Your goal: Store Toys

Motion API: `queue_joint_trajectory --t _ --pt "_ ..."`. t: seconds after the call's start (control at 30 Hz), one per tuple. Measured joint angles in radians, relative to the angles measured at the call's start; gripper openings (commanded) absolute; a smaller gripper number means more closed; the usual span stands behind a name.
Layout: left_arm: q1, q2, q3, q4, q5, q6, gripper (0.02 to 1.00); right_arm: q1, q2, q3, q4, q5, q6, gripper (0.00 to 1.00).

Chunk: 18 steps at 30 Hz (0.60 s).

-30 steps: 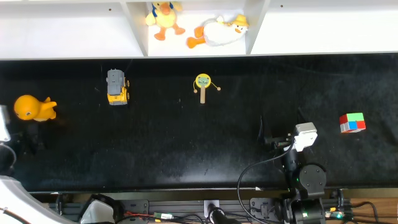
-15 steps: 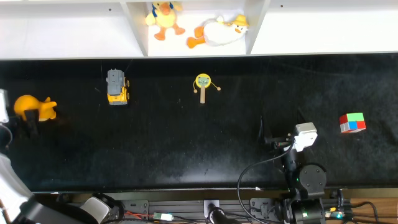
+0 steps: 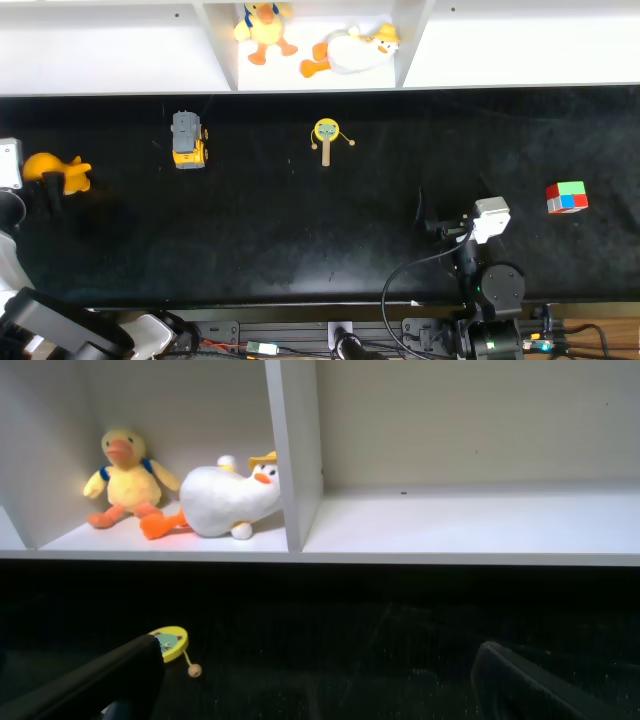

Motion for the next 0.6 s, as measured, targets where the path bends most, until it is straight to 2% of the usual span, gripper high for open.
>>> queue_joint_trajectory --t 0.17,0.33,0.43,0.6 --pt "0.000 0.002 0.000 0.018 -0.002 0.013 0.384 0.000 0.000 0.000 0.000 0.000 0.000 0.996" --pt "0.000 0.002 0.000 0.023 0.003 0.017 0.196 0.000 0.000 0.000 0.000 0.000 0.000 0.993" --pt "0.000 0.002 0.000 0.023 0.021 0.013 0.121 0.000 0.000 0.000 0.000 0.000 0.000 0.993" --pt "0.000 -0.016 0.000 0.047 0.042 -0.027 0.084 0.000 0.000 0.000 0.000 0.000 0.000 0.996"
